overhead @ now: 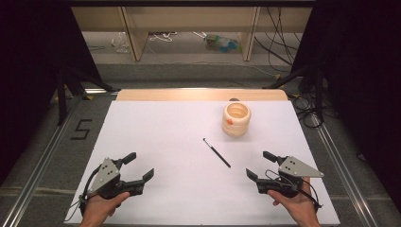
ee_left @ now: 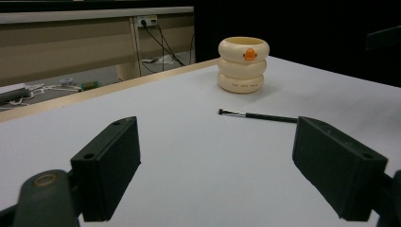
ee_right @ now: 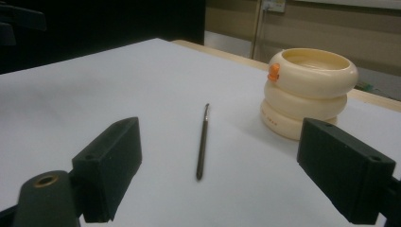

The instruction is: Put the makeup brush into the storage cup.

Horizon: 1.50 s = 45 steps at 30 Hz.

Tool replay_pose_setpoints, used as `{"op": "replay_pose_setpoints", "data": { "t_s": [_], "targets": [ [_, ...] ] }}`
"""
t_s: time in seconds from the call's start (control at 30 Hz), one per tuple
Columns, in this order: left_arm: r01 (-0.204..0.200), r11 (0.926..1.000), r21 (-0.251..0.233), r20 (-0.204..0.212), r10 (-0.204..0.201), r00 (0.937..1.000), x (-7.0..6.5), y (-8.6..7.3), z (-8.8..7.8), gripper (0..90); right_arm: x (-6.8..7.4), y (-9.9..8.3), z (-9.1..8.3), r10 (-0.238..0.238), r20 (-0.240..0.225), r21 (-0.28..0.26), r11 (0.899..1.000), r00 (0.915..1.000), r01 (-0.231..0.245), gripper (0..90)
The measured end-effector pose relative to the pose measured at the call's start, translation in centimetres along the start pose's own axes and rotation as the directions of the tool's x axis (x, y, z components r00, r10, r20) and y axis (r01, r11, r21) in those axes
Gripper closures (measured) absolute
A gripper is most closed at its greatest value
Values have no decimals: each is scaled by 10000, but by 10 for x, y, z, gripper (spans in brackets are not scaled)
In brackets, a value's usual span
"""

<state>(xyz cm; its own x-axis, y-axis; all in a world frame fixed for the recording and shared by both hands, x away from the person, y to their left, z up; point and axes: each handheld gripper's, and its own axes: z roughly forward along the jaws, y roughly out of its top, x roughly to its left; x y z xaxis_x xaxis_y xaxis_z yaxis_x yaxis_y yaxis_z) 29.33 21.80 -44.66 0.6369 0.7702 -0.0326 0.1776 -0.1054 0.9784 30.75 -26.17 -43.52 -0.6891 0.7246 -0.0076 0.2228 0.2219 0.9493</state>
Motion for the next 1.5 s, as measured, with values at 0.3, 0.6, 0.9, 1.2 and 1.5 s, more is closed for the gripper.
{"op": "replay_pose_setpoints", "data": {
  "t_s": [0.3, 0.6, 0.9, 1.2, 1.5],
  "targets": [
    [-70, 9999, 81, 19, 70, 10000, -1, 0, 2, 159, -3, 6, 10, -141, -199, 584, 9982, 9997, 152, 160],
    [-85, 9999, 59, -8, 85, 10000, 0, 0, 2, 159, -4, 15, 20, -392, -315, 809, 9959, 9987, 417, 161],
    [-18, 10000, 39, -61, 18, 10000, 0, -1, 1, 159, -5, 24, 32, -560, -579, 1120, 9918, 9967, 622, 164],
    [-116, 9998, 146, 44, 115, 9999, -2, -2, 3, 160, -5, 32, 49, -692, -991, 1858, 9788, 9927, 868, 166],
    [-96, 10000, 7, 21, 96, 10000, -1, -1, 2, 160, -8, 41, 64, -763, -1118, 2277, 9686, 9908, 1003, 172]
  ]
}}
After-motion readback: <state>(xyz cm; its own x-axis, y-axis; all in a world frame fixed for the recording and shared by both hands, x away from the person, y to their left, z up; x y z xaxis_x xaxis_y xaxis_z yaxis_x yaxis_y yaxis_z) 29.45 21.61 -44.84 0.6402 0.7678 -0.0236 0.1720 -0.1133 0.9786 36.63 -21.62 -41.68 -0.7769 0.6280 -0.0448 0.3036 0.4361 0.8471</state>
